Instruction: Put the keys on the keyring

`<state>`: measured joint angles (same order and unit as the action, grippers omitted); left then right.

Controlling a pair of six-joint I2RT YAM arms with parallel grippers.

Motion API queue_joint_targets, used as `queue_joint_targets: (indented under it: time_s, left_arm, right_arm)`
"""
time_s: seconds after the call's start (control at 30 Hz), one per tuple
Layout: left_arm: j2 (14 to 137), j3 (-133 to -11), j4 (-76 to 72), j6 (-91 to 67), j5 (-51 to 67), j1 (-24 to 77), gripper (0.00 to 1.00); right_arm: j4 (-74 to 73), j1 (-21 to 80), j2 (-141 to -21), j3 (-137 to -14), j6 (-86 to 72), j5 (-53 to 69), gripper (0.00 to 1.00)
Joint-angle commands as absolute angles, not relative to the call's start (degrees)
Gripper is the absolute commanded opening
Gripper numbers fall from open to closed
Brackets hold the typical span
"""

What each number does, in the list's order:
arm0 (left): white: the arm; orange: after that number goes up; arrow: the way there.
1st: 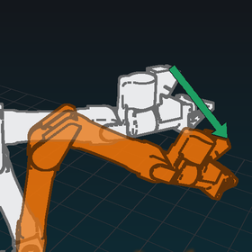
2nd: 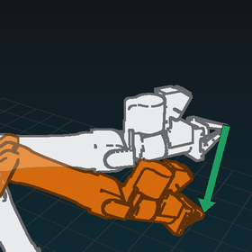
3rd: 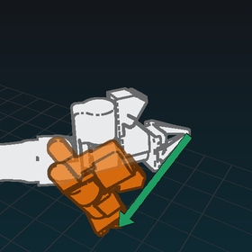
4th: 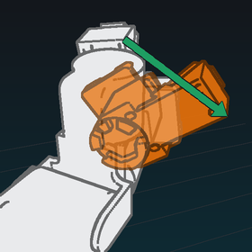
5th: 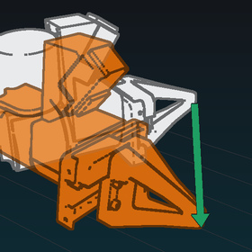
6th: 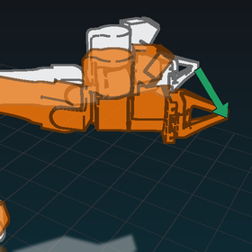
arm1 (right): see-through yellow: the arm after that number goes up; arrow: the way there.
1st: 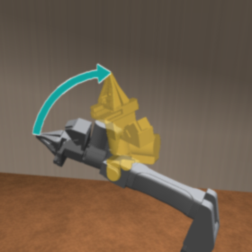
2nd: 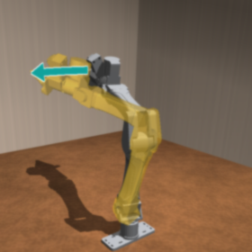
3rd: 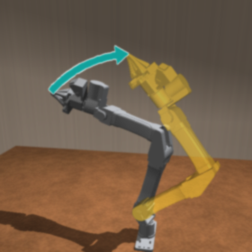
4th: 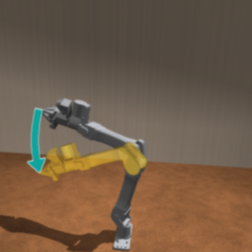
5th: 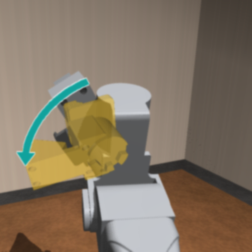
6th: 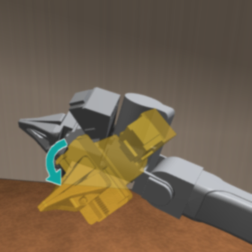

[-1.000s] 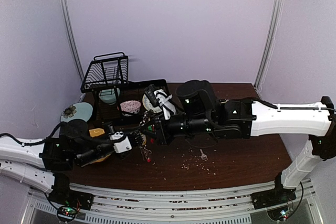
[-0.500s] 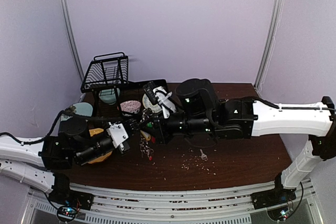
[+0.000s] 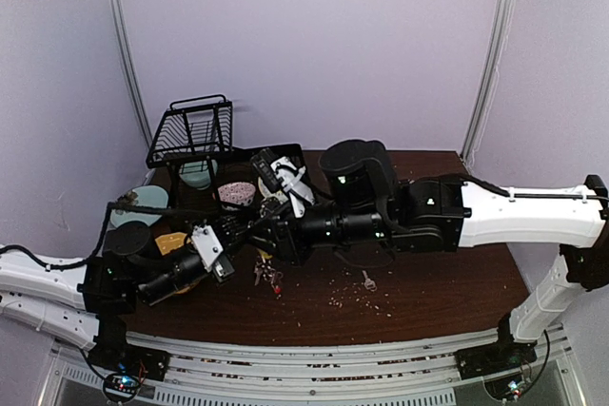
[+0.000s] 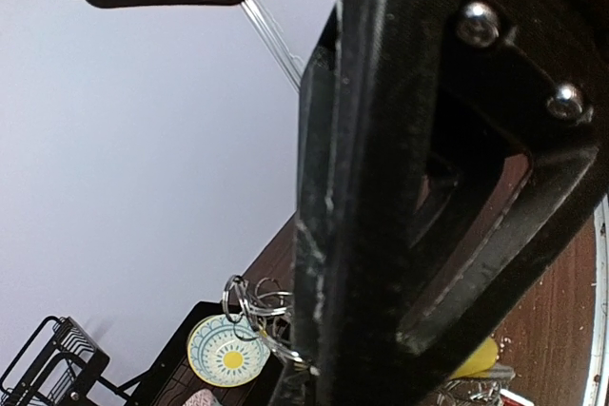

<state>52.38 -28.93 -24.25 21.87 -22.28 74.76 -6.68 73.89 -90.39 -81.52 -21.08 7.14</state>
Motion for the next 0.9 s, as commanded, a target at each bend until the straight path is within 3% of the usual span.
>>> queue_joint_targets:
  time_s: [0.0,0.5,0.77,0.87]
  left_arm:
    - [52.30,-28.02,-39.76,20.71,-19.99,75.23,0.00]
    - [53.12,-25.95,-46.45,19.61,-20.25,75.15,0.00]
    - [52.18,-25.19,-47.61,19.47,-18.12,75.15,0.00]
    - [51.82,-24.84,-48.26,19.42,-16.34,75.15,0.00]
  right_arm:
    - [-5.45,75.15,-89.45,-81.75,-20.05,13.75,0.24]
    - [-5.47,75.13,-87.77,-81.80,-18.76,16.15,0.29]
    - [-3.40,75.07,-83.64,-81.80,-14.54,31.32,0.28]
    - [-6.74,74.78,-81.61,-82.44,-9.57,31.06,0.28]
